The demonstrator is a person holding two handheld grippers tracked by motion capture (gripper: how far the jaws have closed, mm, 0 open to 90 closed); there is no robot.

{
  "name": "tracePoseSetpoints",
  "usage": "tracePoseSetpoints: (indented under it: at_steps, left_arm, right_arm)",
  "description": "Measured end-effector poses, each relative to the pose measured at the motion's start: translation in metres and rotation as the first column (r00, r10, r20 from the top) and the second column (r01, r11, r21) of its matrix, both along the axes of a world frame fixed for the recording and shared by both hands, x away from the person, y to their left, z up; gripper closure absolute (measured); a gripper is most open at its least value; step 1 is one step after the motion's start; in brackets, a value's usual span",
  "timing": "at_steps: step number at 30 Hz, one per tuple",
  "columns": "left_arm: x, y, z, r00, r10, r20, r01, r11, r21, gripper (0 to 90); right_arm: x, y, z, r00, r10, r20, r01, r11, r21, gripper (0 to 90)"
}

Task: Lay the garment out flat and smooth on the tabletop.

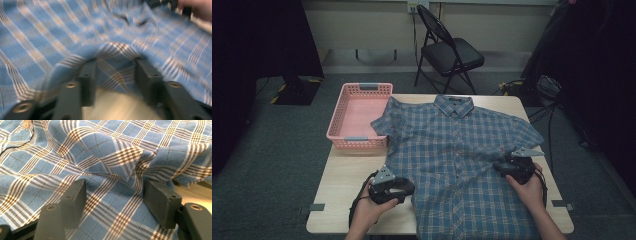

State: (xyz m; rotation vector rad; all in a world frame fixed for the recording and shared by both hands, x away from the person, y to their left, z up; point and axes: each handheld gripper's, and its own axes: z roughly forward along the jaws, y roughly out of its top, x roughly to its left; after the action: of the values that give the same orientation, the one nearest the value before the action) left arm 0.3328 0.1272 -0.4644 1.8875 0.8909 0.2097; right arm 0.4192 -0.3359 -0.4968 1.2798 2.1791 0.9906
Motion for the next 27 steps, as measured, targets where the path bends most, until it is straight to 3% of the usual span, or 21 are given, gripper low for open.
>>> tracePoseSetpoints:
  at_steps: [4, 6, 8, 10, 14, 21, 23, 27]
  left_arm:
    - [0.016, -0.027, 0.024, 0.9983, -0.025, 0.053, 0.027, 0.9987, -0.043, 52.2]
    - [0.030, -0.049, 0.031, 0.9965, -0.044, 0.072, 0.045, 0.9990, -0.006, 50.9]
    - [0.044, -0.067, 0.033, 0.9957, -0.053, 0.075, 0.047, 0.9957, 0.079, 50.2]
    - [0.047, -0.074, 0.036, 0.9959, -0.055, 0.073, 0.047, 0.9941, 0.098, 48.0]
    - [0.030, -0.058, 0.035, 0.9942, -0.049, 0.096, 0.036, 0.9916, 0.124, 40.0]
    - [-0.012, -0.001, 0.004, 0.9992, 0.030, 0.025, -0.033, 0.9930, 0.114, 38.2]
    - [-0.017, 0.003, -0.006, 0.9994, 0.034, -0.007, -0.033, 0.9946, 0.098, 37.1]
    - [-0.015, -0.005, -0.011, 0.9998, 0.019, 0.004, -0.019, 0.9970, 0.075, 35.4]
  right_arm:
    - [0.000, 0.000, 0.000, 1.0000, 0.000, 0.000, 0.000, 1.0000, 0.000, 34.4]
    - [0.000, 0.000, 0.000, 1.0000, 0.000, 0.000, 0.000, 1.0000, 0.000, 34.3]
    - [0.000, 0.000, 0.000, 1.0000, 0.000, 0.000, 0.000, 1.0000, 0.000, 34.4]
    - [0.000, 0.000, 0.000, 1.0000, -0.001, 0.000, 0.001, 1.0000, -0.001, 34.3]
    - [0.000, 0.000, 0.000, 1.0000, 0.001, 0.000, -0.001, 1.0000, 0.000, 34.3]
    - [-0.001, 0.000, 0.000, 1.0000, -0.001, 0.001, 0.001, 1.0000, -0.002, 34.4]
    - [-0.001, 0.000, 0.000, 1.0000, -0.001, 0.001, 0.001, 1.0000, -0.001, 34.4]
    - [0.000, 0.000, 0.000, 1.0000, -0.001, 0.000, 0.001, 1.0000, 0.000, 34.4]
